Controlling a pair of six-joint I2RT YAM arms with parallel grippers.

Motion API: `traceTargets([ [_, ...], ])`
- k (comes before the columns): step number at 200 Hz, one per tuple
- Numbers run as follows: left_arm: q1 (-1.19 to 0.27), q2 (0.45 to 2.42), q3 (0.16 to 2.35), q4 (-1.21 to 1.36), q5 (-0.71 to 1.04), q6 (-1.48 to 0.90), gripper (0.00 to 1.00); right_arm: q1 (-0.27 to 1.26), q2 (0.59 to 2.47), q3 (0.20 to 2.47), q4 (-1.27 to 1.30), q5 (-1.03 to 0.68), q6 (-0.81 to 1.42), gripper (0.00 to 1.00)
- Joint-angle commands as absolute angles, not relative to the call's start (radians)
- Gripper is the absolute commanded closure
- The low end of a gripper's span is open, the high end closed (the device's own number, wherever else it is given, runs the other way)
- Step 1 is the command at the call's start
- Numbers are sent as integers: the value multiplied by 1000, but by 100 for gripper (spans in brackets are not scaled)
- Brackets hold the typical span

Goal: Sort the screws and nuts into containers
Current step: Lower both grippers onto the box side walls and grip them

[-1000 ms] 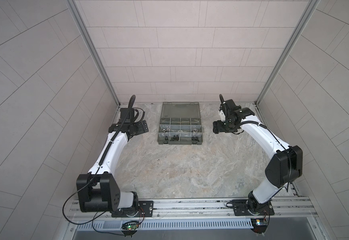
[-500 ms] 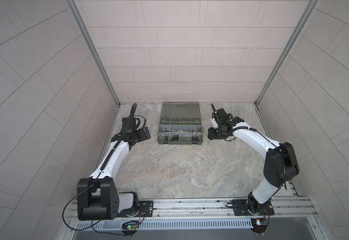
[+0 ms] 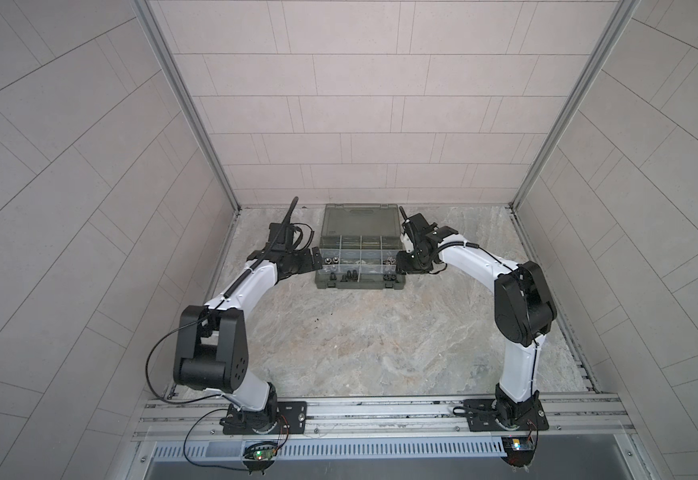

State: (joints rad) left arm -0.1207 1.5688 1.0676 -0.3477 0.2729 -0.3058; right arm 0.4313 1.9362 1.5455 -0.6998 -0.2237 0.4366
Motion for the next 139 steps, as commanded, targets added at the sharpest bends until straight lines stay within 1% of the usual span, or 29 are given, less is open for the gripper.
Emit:
traceTargets([
  [1,-147,1606,1084,-349,268,-299,2,433,1946,1560,-720,-218,443,48],
  [25,-151,1652,1088,-366,269,-295,8,433,1957,1564,-721,-219,439,48],
  [57,-163,1725,1144,-451,220,-265,25,432,1975,1574,-726,-230,432,48],
  [75,-169,1749,1158,-465,219,-257,31,432,1986,1576,-732,-233,433,49],
  [90,-175,1763,1161,-465,220,-258,32,432,1999,1577,-733,-234,433,55],
  [104,-180,1777,1169,-470,219,-259,33,433,2016,1582,-734,-241,429,68],
  [112,-181,1788,1182,-481,216,-259,35,432,2027,1592,-741,-244,425,73],
  [139,-187,1818,1201,-500,212,-253,41,433,2050,1611,-749,-244,422,74],
])
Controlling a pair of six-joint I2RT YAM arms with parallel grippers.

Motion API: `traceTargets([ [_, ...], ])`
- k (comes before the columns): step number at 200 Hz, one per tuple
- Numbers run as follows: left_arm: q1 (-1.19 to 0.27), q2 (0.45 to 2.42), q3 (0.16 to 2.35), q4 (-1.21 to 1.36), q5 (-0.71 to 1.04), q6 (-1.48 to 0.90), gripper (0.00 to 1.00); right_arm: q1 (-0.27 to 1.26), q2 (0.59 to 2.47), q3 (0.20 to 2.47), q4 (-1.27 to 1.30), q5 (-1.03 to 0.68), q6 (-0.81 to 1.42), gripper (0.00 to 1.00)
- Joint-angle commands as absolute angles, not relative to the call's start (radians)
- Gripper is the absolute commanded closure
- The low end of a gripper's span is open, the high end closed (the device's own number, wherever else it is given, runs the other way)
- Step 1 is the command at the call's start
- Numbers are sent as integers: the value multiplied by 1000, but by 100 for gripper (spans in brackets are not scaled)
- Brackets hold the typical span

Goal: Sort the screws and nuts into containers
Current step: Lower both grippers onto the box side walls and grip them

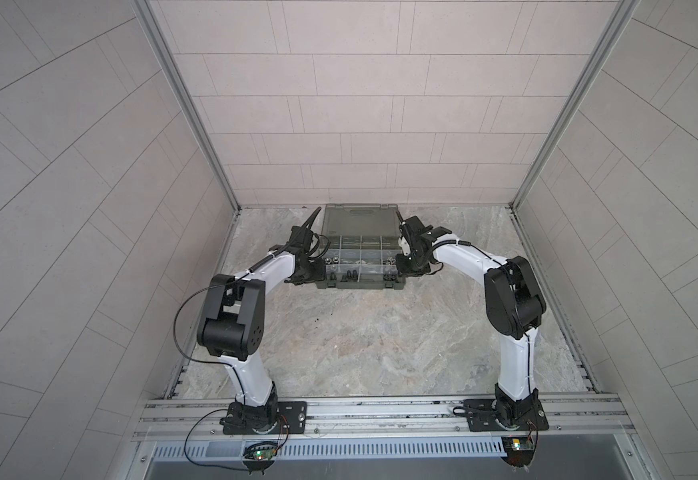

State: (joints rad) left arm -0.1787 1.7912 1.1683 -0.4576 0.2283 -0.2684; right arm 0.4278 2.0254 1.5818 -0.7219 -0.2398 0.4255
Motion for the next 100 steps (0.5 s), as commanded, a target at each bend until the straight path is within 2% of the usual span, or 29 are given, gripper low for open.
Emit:
traceTargets([
  [1,-187,1819,1202,-500,212,-253,41,433,2051,1612,-750,-244,423,74],
  [22,-188,1831,1205,-502,214,-252,47,431,2068,1616,-753,-245,419,77],
  [31,-189,1841,1208,-505,218,-252,53,431,2074,1615,-755,-246,419,80],
  [47,-194,1860,1224,-522,220,-251,62,430,2077,1608,-761,-246,418,89],
  [59,-204,1872,1230,-531,217,-246,68,429,2070,1599,-766,-241,419,100],
  [100,-237,1873,1226,-554,218,-245,76,429,2014,1525,-764,-232,431,100],
])
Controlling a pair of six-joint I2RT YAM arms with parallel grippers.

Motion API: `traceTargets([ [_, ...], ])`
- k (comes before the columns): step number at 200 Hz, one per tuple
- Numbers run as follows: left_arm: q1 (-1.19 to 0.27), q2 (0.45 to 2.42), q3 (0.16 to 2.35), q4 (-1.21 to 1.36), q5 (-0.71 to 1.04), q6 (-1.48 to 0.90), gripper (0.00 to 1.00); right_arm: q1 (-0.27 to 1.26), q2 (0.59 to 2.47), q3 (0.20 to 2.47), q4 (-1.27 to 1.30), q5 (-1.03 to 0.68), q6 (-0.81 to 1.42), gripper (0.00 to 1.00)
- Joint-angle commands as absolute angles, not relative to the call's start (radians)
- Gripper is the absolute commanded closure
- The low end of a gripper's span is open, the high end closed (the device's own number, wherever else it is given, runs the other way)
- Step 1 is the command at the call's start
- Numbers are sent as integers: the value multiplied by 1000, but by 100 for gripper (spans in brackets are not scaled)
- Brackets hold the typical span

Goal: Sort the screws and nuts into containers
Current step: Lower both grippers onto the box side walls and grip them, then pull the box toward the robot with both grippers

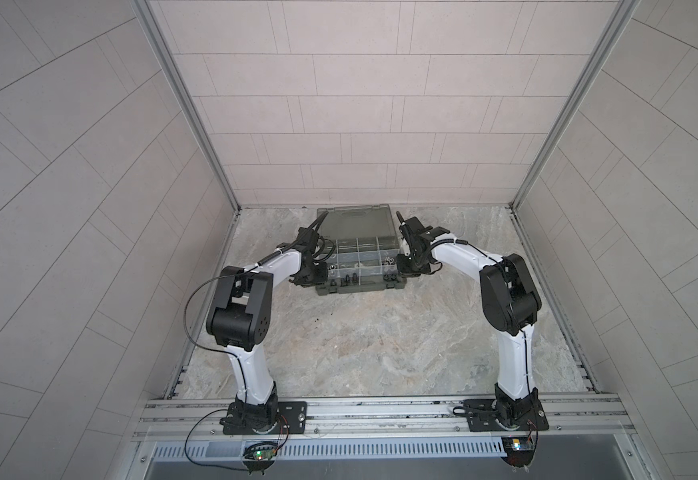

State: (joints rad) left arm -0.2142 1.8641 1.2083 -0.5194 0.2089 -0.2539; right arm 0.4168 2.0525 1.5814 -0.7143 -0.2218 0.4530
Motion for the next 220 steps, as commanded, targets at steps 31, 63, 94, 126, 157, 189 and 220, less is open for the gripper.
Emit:
traceTargets([
  [31,-279,1824,1182,-558,215,-270,77,429,1961,1445,-771,-232,446,100],
  [63,-321,1784,1145,-561,218,-290,77,429,1856,1333,-777,-225,456,100],
  [94,-375,1737,1117,-569,208,-312,77,430,1737,1222,-789,-230,473,100],
  [126,-412,1680,1057,-571,199,-333,77,439,1624,1093,-769,-233,510,99],
  [157,-444,1589,977,-567,184,-362,77,442,1535,1001,-767,-215,527,94],
  [189,-453,1522,917,-566,172,-374,70,445,1449,925,-755,-212,544,88],
  [220,-461,1434,886,-582,127,-399,38,445,1393,950,-806,-173,507,47],
])
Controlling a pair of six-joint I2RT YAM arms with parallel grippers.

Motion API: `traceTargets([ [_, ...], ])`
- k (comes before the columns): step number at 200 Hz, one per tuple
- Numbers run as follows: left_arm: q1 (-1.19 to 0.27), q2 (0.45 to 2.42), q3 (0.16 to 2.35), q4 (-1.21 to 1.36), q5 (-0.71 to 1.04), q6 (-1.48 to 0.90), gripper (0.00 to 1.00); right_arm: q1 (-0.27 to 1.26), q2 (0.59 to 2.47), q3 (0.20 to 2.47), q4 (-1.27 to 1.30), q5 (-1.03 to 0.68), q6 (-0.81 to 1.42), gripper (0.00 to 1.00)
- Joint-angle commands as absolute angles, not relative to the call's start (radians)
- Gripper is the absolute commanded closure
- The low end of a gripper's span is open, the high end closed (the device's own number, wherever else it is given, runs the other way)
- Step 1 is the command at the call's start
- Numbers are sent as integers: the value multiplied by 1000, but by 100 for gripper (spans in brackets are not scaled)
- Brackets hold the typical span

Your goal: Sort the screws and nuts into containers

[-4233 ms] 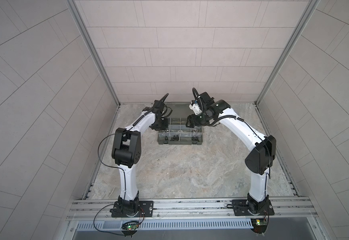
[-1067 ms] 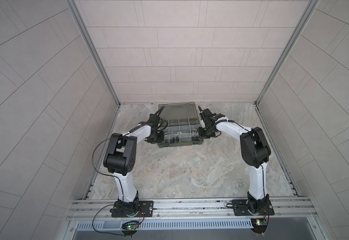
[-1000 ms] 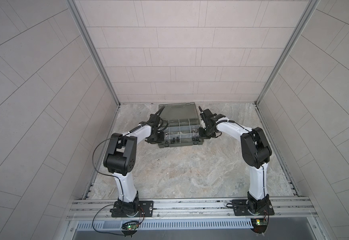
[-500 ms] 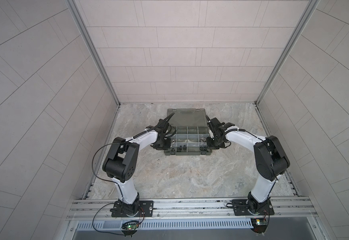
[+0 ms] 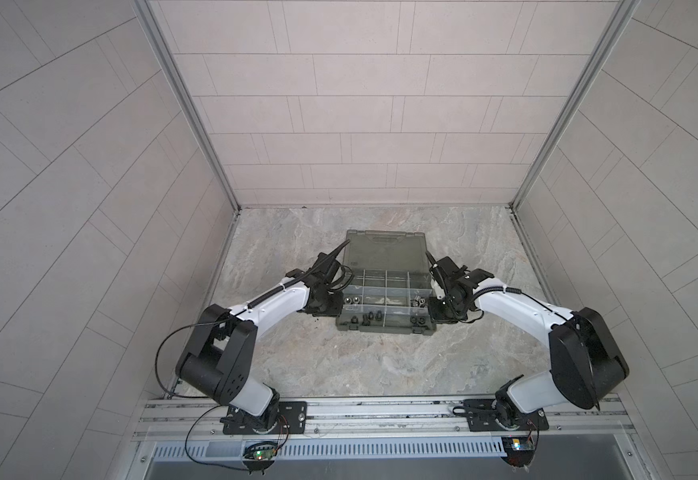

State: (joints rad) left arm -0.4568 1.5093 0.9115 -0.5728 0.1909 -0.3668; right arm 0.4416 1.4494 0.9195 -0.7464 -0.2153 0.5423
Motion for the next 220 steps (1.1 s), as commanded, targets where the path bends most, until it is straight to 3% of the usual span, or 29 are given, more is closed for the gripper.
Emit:
traceTargets([
  [1,-460,1429,885,-582,124,-401,36,445,1392,953,-810,-170,505,44],
  [7,-461,1399,883,-593,109,-405,27,444,1374,972,-830,-158,494,30],
  [16,-461,1352,890,-612,89,-405,19,445,1344,1001,-858,-139,479,20],
  [33,-461,1257,924,-652,2,-405,17,442,1284,1045,-897,-97,464,1],
  [57,-456,1133,955,-629,-225,-373,15,431,1204,1056,-878,-22,433,1],
  [83,-413,1064,963,-552,-378,-276,3,352,1171,1062,-869,13,418,1],
  [125,-315,1093,868,-340,-365,-52,3,212,1199,1083,-843,54,383,1],
  [169,-143,1111,703,-84,-292,-82,3,75,1224,1072,-685,91,348,1],
  [220,-85,1189,513,261,-330,-38,3,67,1284,973,-435,278,240,1],
])
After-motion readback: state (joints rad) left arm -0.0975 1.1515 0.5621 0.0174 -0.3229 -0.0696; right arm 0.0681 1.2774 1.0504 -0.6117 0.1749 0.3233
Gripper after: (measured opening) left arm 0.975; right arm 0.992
